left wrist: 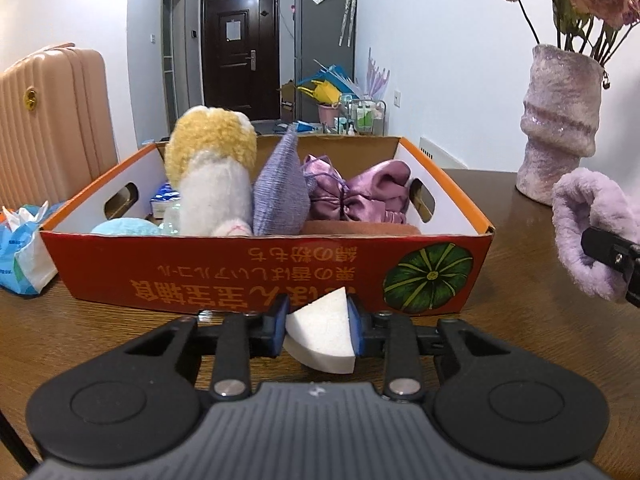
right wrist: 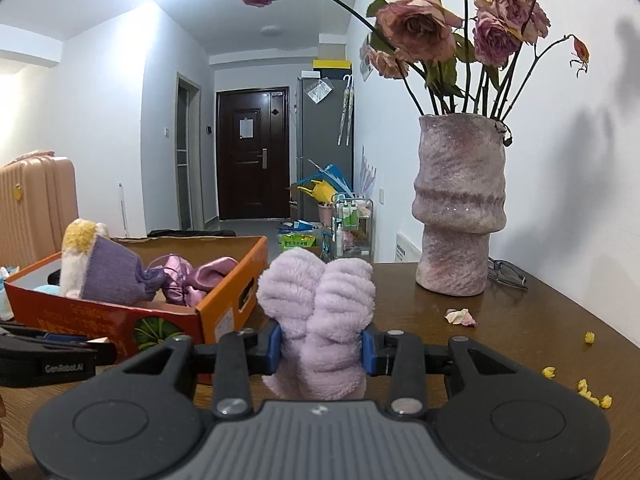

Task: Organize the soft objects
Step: 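Carry the sponge with the left gripper over the box while the right carries the fuzzy item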

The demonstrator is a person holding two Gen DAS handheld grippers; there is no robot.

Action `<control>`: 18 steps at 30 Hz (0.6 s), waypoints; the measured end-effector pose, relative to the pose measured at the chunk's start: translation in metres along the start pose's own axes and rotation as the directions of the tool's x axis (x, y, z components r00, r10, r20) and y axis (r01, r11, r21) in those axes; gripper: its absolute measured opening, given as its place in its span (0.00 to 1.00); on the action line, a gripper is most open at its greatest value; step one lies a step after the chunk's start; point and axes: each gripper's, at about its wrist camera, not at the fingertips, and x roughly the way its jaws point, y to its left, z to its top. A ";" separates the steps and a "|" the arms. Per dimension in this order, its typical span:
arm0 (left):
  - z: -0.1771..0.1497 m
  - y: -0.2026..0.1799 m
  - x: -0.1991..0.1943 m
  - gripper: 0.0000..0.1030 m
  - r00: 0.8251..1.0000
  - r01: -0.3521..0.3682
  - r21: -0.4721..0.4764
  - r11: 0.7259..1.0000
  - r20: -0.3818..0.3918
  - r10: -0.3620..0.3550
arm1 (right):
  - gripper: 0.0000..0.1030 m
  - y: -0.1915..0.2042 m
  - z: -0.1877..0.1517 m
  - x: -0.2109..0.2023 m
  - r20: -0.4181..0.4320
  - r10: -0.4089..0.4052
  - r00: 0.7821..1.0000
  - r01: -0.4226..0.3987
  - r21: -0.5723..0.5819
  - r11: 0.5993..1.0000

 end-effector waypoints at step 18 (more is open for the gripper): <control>-0.005 0.035 -0.055 0.30 0.991 -0.013 -0.052 0.999 0.129 0.020 | 0.35 0.060 -0.001 -0.024 0.058 0.052 0.997 -0.053 0.015 0.998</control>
